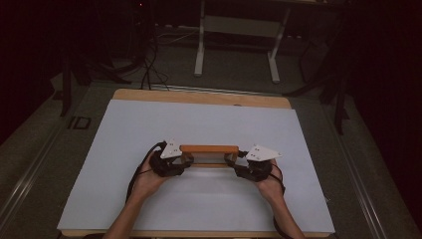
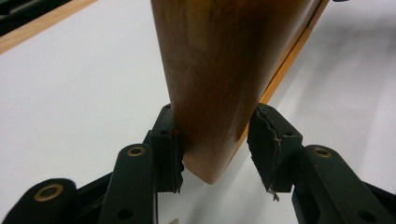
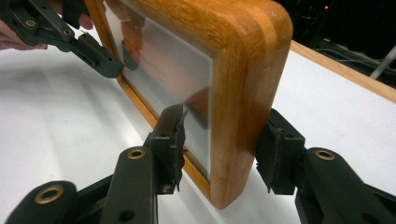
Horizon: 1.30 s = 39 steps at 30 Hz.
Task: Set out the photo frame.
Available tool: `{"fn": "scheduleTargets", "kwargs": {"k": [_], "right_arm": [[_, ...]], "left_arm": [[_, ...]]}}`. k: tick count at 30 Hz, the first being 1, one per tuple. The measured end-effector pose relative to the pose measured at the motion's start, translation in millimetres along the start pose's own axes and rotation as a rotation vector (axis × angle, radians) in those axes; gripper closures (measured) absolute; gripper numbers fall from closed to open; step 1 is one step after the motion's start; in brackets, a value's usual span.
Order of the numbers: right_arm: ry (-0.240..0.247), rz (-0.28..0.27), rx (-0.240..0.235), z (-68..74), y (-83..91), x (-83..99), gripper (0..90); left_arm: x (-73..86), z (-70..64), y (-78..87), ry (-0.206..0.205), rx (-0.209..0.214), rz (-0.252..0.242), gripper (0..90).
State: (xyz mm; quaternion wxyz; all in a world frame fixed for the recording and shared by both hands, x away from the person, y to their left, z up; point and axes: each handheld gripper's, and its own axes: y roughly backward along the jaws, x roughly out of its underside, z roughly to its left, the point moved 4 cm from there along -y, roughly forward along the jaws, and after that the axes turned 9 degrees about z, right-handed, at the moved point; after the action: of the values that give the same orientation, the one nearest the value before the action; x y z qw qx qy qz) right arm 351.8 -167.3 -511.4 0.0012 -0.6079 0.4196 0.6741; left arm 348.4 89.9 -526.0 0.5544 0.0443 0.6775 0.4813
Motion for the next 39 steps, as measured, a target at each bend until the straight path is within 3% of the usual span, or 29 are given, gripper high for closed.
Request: {"fn": "scheduleTargets", "kwargs": {"k": [21, 39], "right_arm": [[-0.072, 0.025, -0.058, -1.7, 0.4, -3.4, 55.6], [-0.135, 0.039, -0.095, -3.7, -2.2, -2.9, 55.8]], "left_arm": [[0.9, 3.9, 2.6, 0.085, 0.112, 0.051, 57.5], [3.3, 7.6, 2.3, 0.143, 0.175, 0.065, 57.5]]}}
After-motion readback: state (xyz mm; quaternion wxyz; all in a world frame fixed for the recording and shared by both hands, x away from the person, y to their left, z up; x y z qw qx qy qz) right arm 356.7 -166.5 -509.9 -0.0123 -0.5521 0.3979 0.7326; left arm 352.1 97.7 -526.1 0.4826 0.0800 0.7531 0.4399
